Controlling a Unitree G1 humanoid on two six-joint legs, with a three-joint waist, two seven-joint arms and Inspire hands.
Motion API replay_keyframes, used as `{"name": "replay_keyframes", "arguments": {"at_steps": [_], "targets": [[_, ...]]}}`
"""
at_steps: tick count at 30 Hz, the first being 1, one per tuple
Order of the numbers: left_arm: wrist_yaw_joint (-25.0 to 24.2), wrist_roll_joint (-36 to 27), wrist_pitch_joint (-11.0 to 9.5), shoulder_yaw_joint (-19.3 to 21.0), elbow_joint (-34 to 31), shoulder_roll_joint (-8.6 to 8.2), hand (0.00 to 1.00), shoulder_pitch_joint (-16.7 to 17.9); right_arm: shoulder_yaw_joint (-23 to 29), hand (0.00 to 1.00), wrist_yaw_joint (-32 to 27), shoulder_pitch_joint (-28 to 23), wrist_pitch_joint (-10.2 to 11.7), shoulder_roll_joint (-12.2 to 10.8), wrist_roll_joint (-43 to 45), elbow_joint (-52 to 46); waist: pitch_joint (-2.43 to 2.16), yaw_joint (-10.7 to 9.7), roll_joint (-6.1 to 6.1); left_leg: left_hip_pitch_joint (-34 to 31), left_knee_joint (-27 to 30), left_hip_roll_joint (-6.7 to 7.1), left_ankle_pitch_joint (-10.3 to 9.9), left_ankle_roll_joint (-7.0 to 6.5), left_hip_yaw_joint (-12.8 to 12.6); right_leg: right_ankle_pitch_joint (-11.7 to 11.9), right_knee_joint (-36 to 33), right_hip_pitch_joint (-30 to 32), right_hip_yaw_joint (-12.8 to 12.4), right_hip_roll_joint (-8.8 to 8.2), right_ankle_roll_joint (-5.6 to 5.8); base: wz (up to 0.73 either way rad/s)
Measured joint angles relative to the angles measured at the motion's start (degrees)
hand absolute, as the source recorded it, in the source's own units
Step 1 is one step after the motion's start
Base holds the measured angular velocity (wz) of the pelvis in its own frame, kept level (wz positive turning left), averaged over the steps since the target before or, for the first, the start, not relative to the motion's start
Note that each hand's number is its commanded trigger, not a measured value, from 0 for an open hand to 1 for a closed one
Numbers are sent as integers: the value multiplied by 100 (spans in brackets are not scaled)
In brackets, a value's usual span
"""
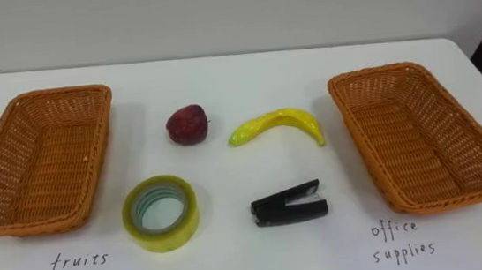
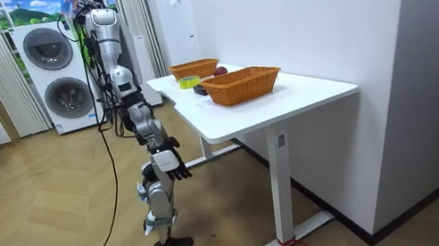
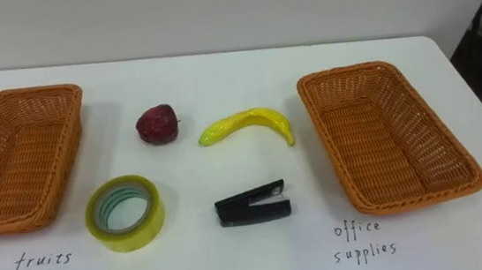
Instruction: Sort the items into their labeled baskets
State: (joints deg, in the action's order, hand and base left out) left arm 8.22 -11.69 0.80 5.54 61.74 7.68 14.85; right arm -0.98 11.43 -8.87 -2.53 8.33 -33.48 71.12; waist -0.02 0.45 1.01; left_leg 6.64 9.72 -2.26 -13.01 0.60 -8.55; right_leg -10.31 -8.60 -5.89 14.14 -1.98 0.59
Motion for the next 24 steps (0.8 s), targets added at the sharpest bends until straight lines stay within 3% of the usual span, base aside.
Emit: {"name": "replay_keyframes", "arguments": {"at_steps": [14, 24], "targets": [[7, -15, 4, 43, 2, -12, 0, 23, -2, 0, 77, -38, -5, -1, -51, 46, 2, -9, 7, 9, 9, 0, 1, 0, -19, 1, -5, -13, 2, -1, 0, 0], [-21, -173, 11, -7, 18, -12, 0, 45, 12, 0, -176, -80, -6, -9, -236, 49, 5, -19, -6, 11, -1, 0, 1, 0, -20, 0, -4, -34, -39, -1, 0, 0]]}}
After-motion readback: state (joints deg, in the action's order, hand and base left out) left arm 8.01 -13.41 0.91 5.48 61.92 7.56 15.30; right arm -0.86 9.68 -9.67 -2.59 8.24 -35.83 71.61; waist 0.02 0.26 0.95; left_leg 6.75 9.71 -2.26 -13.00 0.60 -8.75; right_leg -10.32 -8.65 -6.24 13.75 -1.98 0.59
